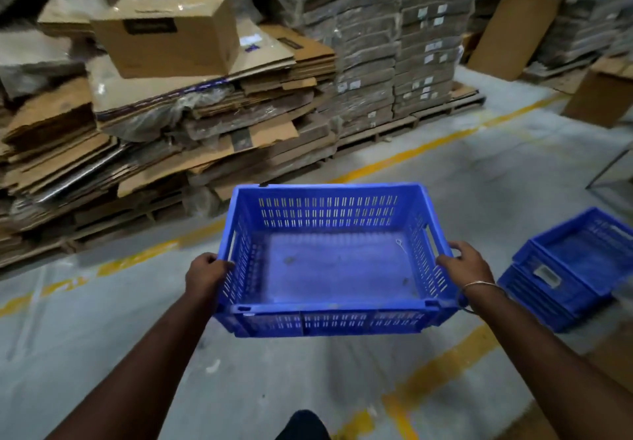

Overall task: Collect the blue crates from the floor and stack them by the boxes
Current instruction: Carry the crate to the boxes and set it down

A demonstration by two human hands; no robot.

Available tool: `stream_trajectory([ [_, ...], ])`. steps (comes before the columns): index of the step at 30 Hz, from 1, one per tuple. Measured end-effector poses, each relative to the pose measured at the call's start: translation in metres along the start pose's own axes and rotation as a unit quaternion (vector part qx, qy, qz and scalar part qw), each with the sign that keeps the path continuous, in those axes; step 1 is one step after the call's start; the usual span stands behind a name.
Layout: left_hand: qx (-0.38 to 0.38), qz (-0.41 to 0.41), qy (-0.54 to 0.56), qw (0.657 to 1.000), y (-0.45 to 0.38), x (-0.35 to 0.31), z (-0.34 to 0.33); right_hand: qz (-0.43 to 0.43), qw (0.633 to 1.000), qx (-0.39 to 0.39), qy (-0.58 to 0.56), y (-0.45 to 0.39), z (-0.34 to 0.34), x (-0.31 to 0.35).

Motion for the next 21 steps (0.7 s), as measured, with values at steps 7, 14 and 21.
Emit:
stream_trajectory([
  [7, 0.065, -0.053, -0.029, 0.996, -0.148, -0.117, -0.095, -0.047, 0.996, -0.063, -0.03, -0.116, 0.04, 0.013],
  [14, 0.169, -0.057, -0.047, 0.983, -0.325, -0.225, -0.2, -0.106, 0.982, -0.131, -0.083, -0.216, 0.079, 0.034],
  [21, 0.253, -0.089, -0.08, 0.96, -0.376, -0.344, -0.339, -0.171, 0.955, -0.214, -0.113, -0.27, 0.14, 0.018],
])
Point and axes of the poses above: each hand's wrist, its own y-axis away from the middle knuckle, its own z-axis out of the back of the hand, x = y × z, the point moved 5 cm from there along -y, towards the middle knuckle, and after that the axes turned 14 degrees about x, right-handed, at the moved point
